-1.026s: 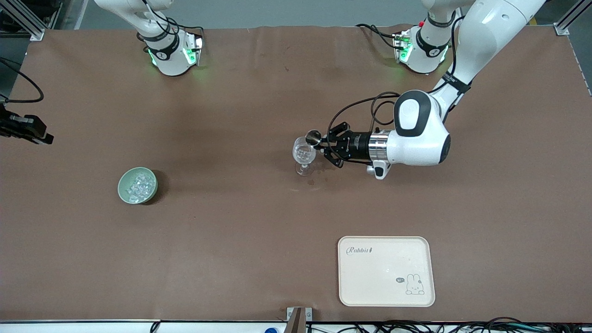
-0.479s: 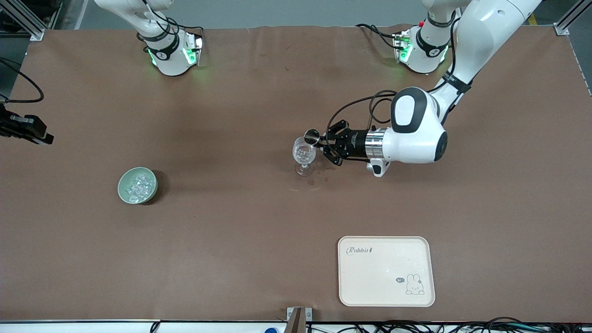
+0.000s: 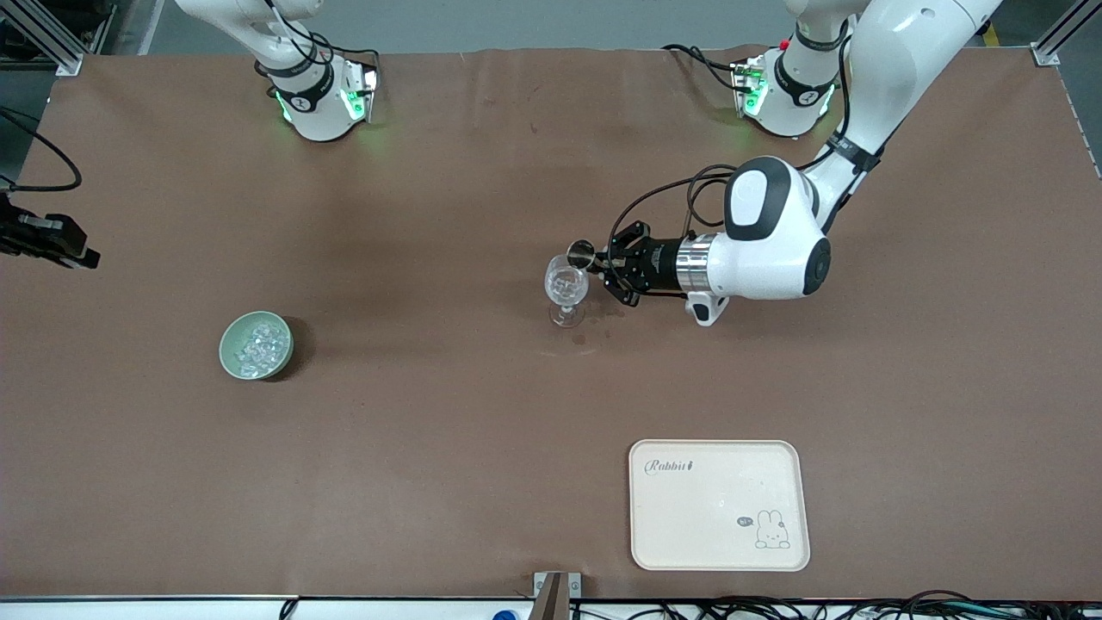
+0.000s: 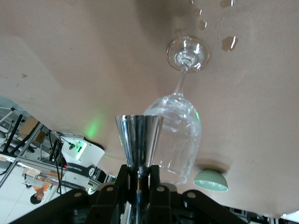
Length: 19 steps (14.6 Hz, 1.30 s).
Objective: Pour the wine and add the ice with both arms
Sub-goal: 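Tilt the jigger with the left gripper to pour into the glass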
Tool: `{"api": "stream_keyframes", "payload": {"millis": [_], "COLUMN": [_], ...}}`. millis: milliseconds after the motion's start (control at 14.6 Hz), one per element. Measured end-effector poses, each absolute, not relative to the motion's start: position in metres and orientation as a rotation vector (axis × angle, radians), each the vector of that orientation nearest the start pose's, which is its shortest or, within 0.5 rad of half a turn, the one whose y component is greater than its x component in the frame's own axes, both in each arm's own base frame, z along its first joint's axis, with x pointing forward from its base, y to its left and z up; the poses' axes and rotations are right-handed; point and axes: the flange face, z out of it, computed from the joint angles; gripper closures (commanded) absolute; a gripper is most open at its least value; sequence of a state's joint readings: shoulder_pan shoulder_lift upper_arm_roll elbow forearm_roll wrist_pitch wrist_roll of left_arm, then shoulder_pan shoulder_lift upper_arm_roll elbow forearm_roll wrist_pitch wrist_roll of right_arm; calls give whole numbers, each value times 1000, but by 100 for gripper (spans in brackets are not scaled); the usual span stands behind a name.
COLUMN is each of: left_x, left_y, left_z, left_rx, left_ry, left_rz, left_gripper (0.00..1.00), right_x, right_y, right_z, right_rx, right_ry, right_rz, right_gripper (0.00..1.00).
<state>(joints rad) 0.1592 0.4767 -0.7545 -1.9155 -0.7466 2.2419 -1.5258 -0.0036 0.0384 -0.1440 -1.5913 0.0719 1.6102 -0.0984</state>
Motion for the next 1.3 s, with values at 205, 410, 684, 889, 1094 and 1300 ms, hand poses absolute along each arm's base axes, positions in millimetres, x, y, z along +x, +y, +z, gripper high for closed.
{"api": "stream_keyframes", "payload": {"millis": [205,410,684,889,1094,1300], "left_x": [523,521,521,521,521,522], "left_y": [-341,-342,-343,-342,-342,-342], "left_z": [317,316,316,316,315,317], "left_rx": [-2342,-2333,-2328,-2333,-2325,-2327], "left_ry": [-2179,-2176,-2175,-2171,-2172,-2176], "left_rz": [1385,1337,1316,1303,1254,1248], "left_gripper": [99,99,99,99,99,99], "right_x": [564,564,564,564,564,564], "right_y": [-75,-75,-75,-75,-75,-75], "right_z": [597,597,597,597,597,597], "right_rx": [-3072,-3072,-3072,-3072,-3072,-3073], "right_ry": [81,81,81,81,81,80], "right_rz": [17,17,17,17,17,16], "right_gripper": [95,95,95,95,95,95]}}
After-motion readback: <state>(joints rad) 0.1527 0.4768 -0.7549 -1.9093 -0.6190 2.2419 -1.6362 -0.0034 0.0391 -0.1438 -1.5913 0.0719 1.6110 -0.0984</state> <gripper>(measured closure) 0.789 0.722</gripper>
